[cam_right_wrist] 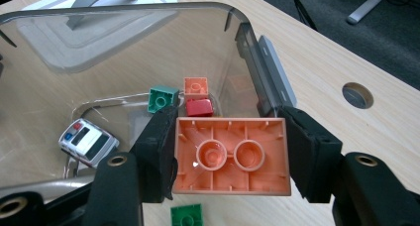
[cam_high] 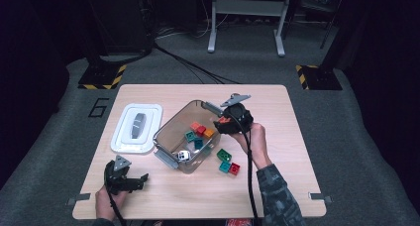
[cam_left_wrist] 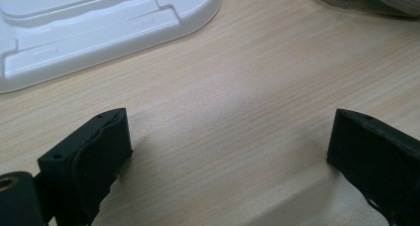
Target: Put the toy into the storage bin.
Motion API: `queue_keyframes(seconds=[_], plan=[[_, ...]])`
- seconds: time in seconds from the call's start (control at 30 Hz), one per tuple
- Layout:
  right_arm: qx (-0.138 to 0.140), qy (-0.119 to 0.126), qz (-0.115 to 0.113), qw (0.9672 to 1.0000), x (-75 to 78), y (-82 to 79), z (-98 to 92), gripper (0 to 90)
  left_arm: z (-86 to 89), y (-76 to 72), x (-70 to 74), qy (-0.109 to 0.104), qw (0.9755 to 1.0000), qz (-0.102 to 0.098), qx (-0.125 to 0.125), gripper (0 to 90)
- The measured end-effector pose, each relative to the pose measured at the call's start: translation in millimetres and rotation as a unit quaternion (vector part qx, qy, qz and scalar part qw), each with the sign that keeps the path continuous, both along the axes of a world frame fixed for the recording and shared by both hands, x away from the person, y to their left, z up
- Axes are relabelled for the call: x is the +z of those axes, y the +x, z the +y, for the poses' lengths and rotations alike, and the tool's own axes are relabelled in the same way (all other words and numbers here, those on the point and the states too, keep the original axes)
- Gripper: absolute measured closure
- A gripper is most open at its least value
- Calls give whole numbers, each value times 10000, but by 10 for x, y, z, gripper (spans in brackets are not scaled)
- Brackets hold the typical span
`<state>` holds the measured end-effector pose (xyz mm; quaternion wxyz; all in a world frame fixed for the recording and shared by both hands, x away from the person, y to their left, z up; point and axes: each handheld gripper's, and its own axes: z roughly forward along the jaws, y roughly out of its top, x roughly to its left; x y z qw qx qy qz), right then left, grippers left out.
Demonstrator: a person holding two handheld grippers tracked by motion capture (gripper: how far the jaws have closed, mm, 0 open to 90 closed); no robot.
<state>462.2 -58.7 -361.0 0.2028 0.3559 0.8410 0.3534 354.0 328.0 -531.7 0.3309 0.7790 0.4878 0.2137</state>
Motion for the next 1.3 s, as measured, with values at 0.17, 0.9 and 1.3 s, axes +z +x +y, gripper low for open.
queue_keyframes(seconds=[0.17,0.9,1.3], plan=[[98,-107,34,9999,-23,105,118,430,0,0,0,0,10000,0,-2,32],[267,-614,431,9968,-296,324,313,425,1,0,1,8,10000,-1,-8,32],[309,-439,384,9978,-215,174,248,279,1,-1,1,11,10000,-1,-12,33]])
